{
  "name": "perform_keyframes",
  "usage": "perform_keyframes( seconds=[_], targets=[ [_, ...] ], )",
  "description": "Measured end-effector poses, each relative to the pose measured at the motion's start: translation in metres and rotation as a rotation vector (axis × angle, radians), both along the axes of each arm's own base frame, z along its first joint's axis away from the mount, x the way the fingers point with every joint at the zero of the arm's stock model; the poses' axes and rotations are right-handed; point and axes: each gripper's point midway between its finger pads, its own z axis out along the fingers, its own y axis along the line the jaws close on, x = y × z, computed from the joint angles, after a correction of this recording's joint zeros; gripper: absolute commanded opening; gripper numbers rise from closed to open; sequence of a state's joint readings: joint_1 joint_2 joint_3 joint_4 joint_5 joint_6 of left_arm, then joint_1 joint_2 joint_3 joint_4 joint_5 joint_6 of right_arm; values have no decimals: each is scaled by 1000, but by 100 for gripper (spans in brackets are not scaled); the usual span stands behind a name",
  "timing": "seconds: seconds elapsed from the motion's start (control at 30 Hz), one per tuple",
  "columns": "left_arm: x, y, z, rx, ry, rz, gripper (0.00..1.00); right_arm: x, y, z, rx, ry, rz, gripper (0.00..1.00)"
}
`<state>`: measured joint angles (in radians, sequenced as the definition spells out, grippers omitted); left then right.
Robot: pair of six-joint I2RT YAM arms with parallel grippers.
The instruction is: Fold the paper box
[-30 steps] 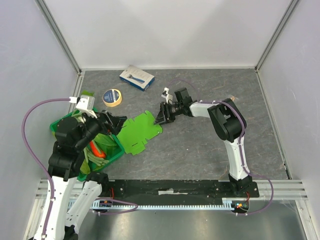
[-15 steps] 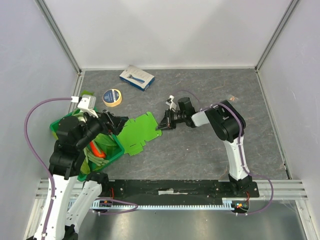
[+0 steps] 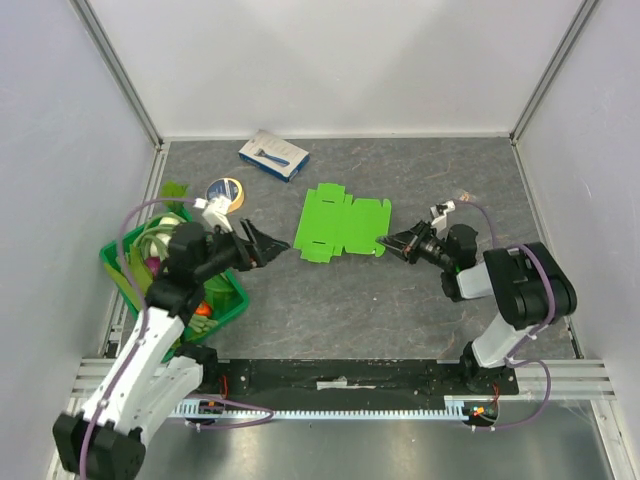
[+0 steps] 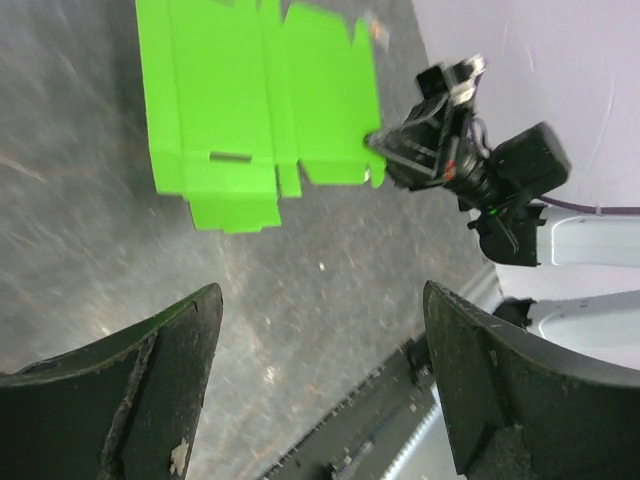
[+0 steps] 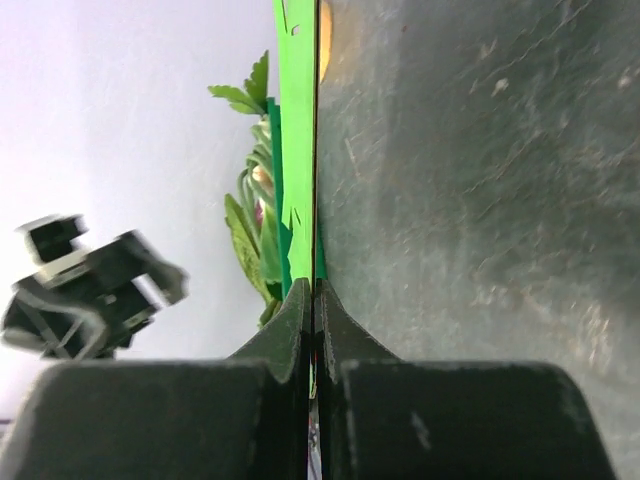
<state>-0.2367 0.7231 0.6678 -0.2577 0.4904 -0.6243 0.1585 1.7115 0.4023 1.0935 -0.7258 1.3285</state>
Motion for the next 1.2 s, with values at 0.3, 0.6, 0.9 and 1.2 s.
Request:
perform_keyframes(
  seconds=[0.3, 0.6, 0.9, 1.2],
  targets=[
    [11, -39, -79, -84, 303, 27, 88, -19, -20, 42, 65, -96, -62, 0],
    [33, -54, -63, -249, 196, 49, 86, -35, -24, 69, 115, -145, -72, 0],
    [47, -79, -40, -373, 122, -11, 48, -43, -25, 93, 130, -200, -68, 0],
    [44, -90, -23, -425, 63, -78, 5, -46, -24, 99, 129, -206, -60, 35]
  ],
)
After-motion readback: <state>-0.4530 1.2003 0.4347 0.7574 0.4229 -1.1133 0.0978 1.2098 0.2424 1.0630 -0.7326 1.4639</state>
